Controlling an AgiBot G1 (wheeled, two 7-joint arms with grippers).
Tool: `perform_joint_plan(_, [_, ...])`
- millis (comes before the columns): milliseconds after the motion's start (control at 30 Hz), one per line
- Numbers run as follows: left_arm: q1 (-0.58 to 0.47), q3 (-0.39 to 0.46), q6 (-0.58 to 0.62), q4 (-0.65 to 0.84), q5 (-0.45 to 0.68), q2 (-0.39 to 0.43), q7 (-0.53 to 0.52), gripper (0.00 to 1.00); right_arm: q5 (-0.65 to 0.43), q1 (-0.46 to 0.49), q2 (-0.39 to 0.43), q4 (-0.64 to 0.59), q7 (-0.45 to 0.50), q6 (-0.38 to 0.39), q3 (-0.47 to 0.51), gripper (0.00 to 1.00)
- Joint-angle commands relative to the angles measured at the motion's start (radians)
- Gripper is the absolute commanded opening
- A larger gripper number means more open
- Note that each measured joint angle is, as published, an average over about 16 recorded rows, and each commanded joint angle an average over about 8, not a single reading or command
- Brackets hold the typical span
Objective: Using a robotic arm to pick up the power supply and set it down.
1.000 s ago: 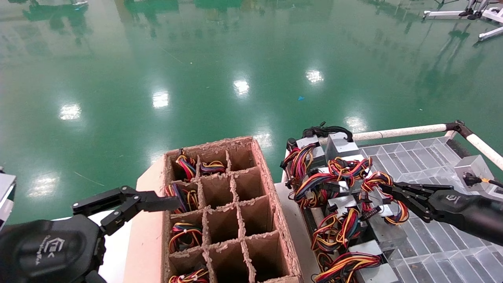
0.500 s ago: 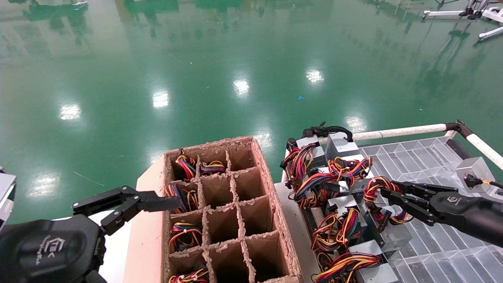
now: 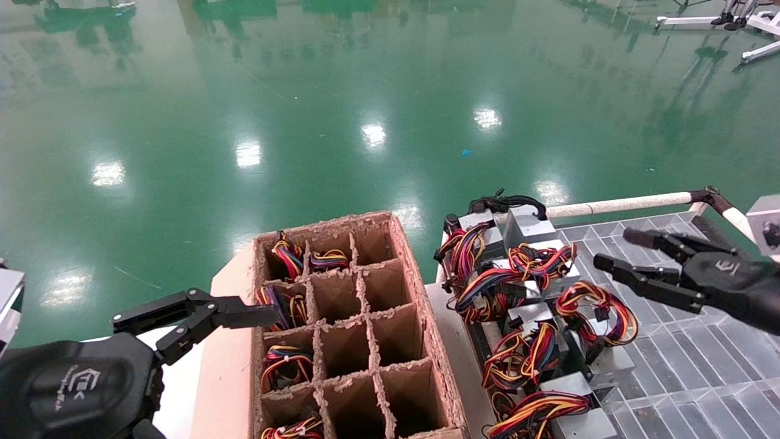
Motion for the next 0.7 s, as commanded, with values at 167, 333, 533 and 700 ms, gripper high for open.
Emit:
perform_joint_plan(167, [0.000,0.000,0.000,0.000,0.000,0.000,0.000,1.00,0.004,-0.008,0.007,0.036,0.014,-0.011,0.019,1.00])
perform_joint_plan(333, [0.000,0.000,0.000,0.000,0.000,0.000,0.000,1.00,-0.007,-0.042,0.012,0.122,0.045,-0.017,0.066,1.00])
perform_joint_plan(533, [0.000,0.000,0.000,0.000,0.000,0.000,0.000,1.00,-0.022,-0.090,0.017,0.239,0.086,-0.022,0.129,1.00])
perform_joint_plan(700, [0.000,0.000,0.000,0.000,0.000,0.000,0.000,1.00,-0.035,-0.129,0.021,0.335,0.120,-0.027,0.180,1.00])
